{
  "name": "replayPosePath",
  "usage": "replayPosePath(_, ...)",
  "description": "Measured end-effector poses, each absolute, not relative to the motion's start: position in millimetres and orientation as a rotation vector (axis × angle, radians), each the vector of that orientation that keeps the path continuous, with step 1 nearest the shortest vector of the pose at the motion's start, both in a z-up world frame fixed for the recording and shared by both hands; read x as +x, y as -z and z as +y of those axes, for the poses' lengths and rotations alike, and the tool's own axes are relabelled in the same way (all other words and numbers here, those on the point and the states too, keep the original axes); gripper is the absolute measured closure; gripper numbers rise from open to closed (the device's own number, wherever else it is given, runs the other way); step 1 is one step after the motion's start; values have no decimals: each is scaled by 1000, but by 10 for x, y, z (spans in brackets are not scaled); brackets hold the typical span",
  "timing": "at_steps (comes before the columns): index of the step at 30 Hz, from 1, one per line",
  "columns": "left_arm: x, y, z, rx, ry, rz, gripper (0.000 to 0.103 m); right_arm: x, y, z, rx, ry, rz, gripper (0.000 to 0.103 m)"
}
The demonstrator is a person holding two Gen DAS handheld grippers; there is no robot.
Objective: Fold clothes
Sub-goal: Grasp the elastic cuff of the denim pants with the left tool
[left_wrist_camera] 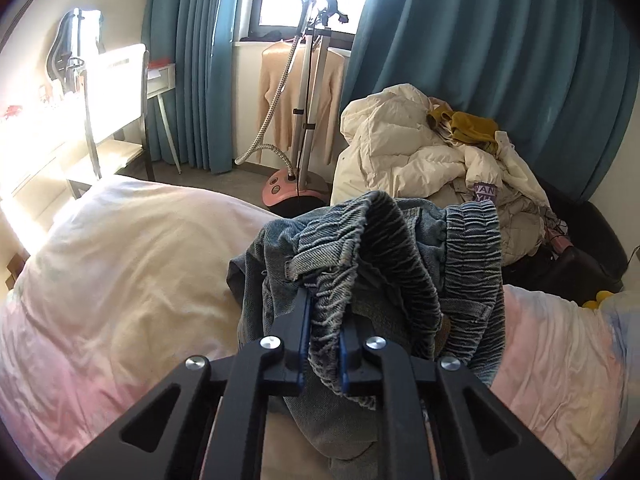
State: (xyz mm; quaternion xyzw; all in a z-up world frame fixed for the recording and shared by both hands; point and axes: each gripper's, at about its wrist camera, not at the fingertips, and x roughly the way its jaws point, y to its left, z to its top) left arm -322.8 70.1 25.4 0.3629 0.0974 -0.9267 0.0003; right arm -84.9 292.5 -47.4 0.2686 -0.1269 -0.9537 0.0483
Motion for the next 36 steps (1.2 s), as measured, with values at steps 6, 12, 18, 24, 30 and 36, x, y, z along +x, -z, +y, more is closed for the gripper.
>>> replayPosePath(6,-2398,-409,666,1083,3021,426,96,-670,268,2982,722,2876,-485,7)
replayPosePath(12,-1326,-567,597,1090,3107,487,96,-423,41,2905,653,2863,-437,7)
replayPosePath(18,-521,-479,414,1136,3150,515,96,-70,-197,2907,598,2812,-469,7)
replayPosePath(24,-216,43,237,1299,3070,576,96,126,-203,2787,642,2775,-403,7)
replayPosePath(30,-224,563,-83,1433,2960,818,94,-1,21,2909,806,2731,-513,7)
replayPosePath(36,-179,719,-474,1359,2864,1196,60,-183,362,3382,1037,2753,-763,7)
